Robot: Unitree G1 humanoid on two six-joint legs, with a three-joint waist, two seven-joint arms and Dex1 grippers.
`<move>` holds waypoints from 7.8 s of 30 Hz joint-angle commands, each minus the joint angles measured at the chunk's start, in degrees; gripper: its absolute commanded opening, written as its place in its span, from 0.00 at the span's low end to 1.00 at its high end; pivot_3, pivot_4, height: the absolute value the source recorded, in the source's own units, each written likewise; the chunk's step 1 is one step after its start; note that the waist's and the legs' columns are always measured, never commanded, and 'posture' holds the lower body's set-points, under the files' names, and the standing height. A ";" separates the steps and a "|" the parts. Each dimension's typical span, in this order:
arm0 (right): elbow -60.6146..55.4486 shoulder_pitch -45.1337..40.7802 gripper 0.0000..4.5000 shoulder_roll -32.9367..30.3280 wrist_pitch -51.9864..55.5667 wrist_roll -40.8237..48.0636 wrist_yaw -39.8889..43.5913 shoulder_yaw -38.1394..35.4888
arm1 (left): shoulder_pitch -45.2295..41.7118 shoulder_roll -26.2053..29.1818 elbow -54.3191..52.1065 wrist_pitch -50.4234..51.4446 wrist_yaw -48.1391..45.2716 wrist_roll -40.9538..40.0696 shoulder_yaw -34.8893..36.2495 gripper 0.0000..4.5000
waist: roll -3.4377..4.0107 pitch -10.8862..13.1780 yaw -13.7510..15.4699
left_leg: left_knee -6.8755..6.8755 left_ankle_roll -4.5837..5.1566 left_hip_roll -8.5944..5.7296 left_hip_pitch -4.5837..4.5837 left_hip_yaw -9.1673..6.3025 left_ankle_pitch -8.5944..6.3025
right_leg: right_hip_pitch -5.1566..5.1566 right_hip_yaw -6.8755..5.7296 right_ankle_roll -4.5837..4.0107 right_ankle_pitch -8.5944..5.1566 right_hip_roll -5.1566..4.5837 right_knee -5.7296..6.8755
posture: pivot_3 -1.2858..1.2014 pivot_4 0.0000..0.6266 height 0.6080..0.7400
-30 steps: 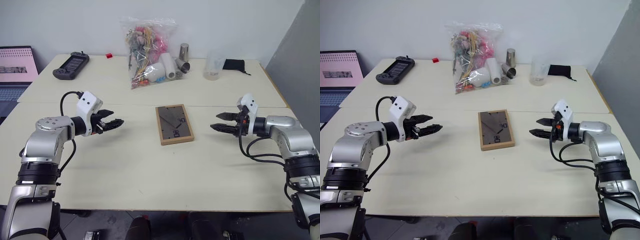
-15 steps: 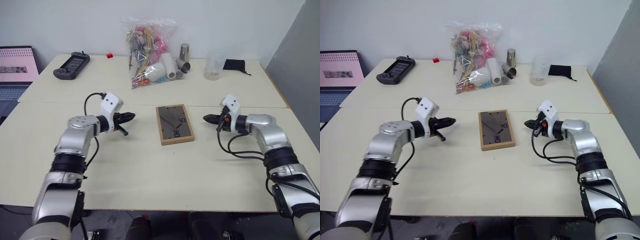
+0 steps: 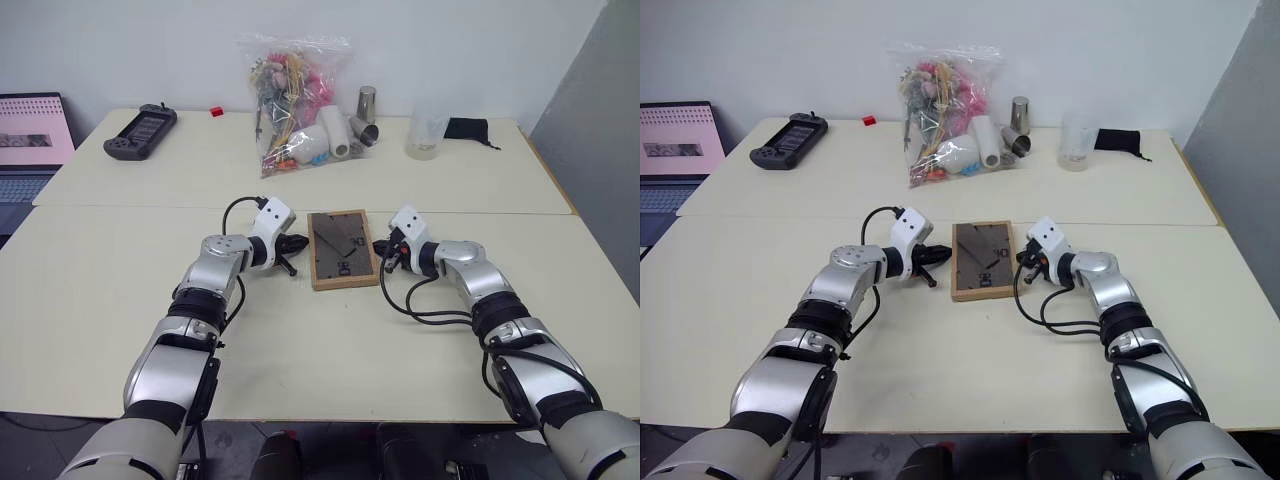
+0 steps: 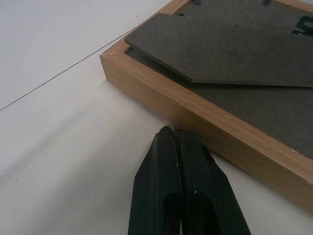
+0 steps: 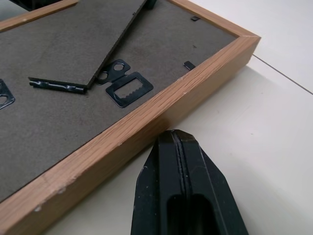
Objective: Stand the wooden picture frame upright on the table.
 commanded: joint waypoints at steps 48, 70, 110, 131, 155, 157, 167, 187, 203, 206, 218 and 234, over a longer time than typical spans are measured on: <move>-28.39 13.76 0.00 -15.00 11.57 -1.54 4.98 2.49 | 22.05 20.16 -55.70 28.37 -20.07 -10.87 -6.07 0.01 | 0.00 -0.01 0.41 | 0.03 0.02 0.02 0.03 0.02 -0.01 | 0.07 0.05 0.01 -0.02 0.03 -0.11 | 0.52 0.24 1.00; -35.69 18.11 0.00 -16.46 15.67 -0.69 4.13 0.89 | 0.43 16.24 -16.36 56.84 -34.66 -22.42 -6.54 0.80 | 0.00 0.00 0.02 | 0.02 0.03 0.02 0.01 -0.02 0.00 | 0.04 -0.01 0.00 -0.03 0.05 -0.07 | 0.52 0.24 1.00; -35.40 16.10 0.00 -4.47 19.27 -2.73 -1.48 7.61 | 6.52 8.48 -23.72 60.40 -25.32 -28.38 -2.94 1.00 | 0.00 -0.08 -0.03 | 0.05 0.02 0.02 0.09 -0.02 0.00 | 0.09 0.01 0.00 -0.03 0.04 0.00 | 0.52 0.24 1.00; -34.48 16.62 0.00 -5.90 18.36 -1.99 -1.78 6.45 | 10.06 5.77 -28.24 56.10 -16.01 -30.31 2.66 0.29 | -0.02 -0.09 0.37 | 0.07 0.02 0.00 0.07 -0.02 0.00 | 0.12 0.02 0.00 -0.03 0.02 -0.06 | 0.52 0.24 1.00; -50.82 12.95 0.64 -11.79 31.33 21.70 10.04 -6.20 | 12.78 10.76 -40.32 46.29 -10.13 -30.70 8.57 0.29 | -0.01 -0.05 0.34 | 0.01 0.02 0.03 -0.02 0.00 0.00 | 0.04 0.02 0.00 -0.03 0.03 -0.13 | 0.52 0.24 1.00; -51.69 11.25 0.74 -11.33 33.96 23.70 10.08 -5.88 | 12.11 10.66 -39.61 48.45 -10.83 -32.47 9.17 0.29 | -0.01 -0.05 0.42 | 0.00 0.02 0.03 -0.01 -0.01 0.00 | 0.03 0.01 0.00 -0.03 0.03 -0.12 | 0.52 0.24 1.00; -48.64 7.14 1.00 -5.79 33.90 23.22 8.13 -1.39 | 11.40 11.62 -37.76 52.61 -14.74 -34.87 6.42 0.29 | 0.00 -0.05 0.25 | 0.00 0.02 0.03 -0.03 -0.01 0.00 | 0.01 0.01 0.00 -0.03 0.04 -0.13 | 0.52 0.24 1.00; -58.23 8.52 1.00 -9.51 42.81 31.77 11.67 -1.12 | 12.72 11.77 -38.33 51.01 -15.44 -34.45 4.45 0.29 | 0.00 -0.04 0.45 | -0.01 0.02 0.05 -0.05 -0.03 -0.01 | 0.00 -0.02 0.00 -0.03 0.04 -0.15 | 0.52 0.24 1.00; -47.92 16.38 1.00 -24.15 18.88 19.76 11.77 -5.81 | 10.81 11.36 -36.69 63.52 -16.46 -40.49 5.86 0.29 | -0.02 -0.03 0.54 | -0.02 0.03 0.03 -0.14 -0.01 -0.01 | 0.02 -0.01 0.02 -0.04 0.04 -0.36 | 0.52 0.24 1.00; -37.89 18.35 1.00 -27.60 -11.70 5.19 8.43 -2.36 | 9.60 10.96 -34.62 72.57 -15.40 -43.64 7.79 0.29 | -0.04 -0.02 0.47 | -0.03 0.04 0.04 -0.13 -0.01 -0.02 | 0.02 -0.02 0.05 -0.06 0.05 -0.41 | 0.52 0.24 1.00; -13.59 5.54 1.00 -22.49 -74.80 -50.21 -47.62 5.84 | 7.85 9.27 -33.07 80.46 -5.29 -58.49 10.05 0.29 | -0.03 -0.02 -1.27 | -0.01 -0.22 0.03 0.05 0.01 0.13 | -0.02 0.10 0.04 -0.06 0.03 -0.05 | 0.52 0.24 1.00; -10.76 -2.01 0.58 -22.64 -77.06 -64.61 -72.06 15.06 | 12.20 11.45 -37.42 80.46 4.51 -69.52 9.65 0.29 | -0.04 -0.02 -1.03 | 0.02 -0.23 -0.06 0.05 -0.01 0.14 | 0.01 0.14 0.01 -0.06 -0.06 0.00 | 0.52 0.24 1.00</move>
